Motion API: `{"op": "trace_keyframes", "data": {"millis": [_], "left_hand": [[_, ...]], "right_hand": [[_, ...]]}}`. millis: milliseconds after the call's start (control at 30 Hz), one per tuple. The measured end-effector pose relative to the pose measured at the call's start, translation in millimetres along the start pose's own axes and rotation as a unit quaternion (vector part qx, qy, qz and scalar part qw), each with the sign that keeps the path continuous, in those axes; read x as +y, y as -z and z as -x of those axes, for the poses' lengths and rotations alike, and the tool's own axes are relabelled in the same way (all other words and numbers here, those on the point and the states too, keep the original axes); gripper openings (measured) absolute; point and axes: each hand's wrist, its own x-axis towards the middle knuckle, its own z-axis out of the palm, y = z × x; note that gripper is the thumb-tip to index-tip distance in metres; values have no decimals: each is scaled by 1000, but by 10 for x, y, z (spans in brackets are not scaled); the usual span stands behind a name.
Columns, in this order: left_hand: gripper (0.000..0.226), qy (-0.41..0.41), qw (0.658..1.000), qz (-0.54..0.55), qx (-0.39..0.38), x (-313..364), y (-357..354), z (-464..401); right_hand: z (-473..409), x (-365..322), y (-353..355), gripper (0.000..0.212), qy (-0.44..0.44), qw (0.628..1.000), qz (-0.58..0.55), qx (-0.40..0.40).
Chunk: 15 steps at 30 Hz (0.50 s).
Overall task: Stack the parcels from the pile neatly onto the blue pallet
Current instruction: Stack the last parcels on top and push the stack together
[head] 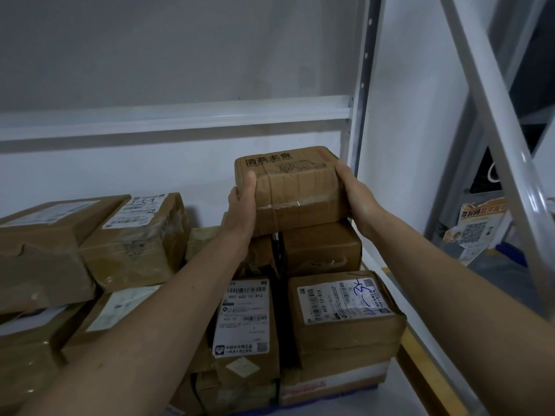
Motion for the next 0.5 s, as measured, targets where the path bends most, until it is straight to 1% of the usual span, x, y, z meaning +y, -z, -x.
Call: {"op": "trace_keyframes", "data": {"millis": [100,167,233,333,400,433,467,500], "left_hand": [[110,-1,1000,-10,9,-14,11,6],[110,-3,1000,-14,11,-16,17,19],[112,-2,1000,-18,9,-9,23,32],[118,11,1000,-25,14,19,30,64],[122,14,999,-37,14,51,34,90],[122,12,999,-41,12,69,40,101],[122,7,999,-44,10,92,50,112],[120,-1,999,-50,9,119,62,123]], "right_hand": [[11,-12,-25,98,-10,1000,1,1],[20,-7,-34,99,-6,1000,5,2],[14,15,-33,93,-3,1000,7,8],[8,22,-24,66,-4,1000,5,20],[12,8,-14,55,6,999,5,32],[14,2,-9,54,17,999,14,40],[11,-5,-7,59,30,998,29,49],[9,-10,-7,68,44,996,51,61]]}}
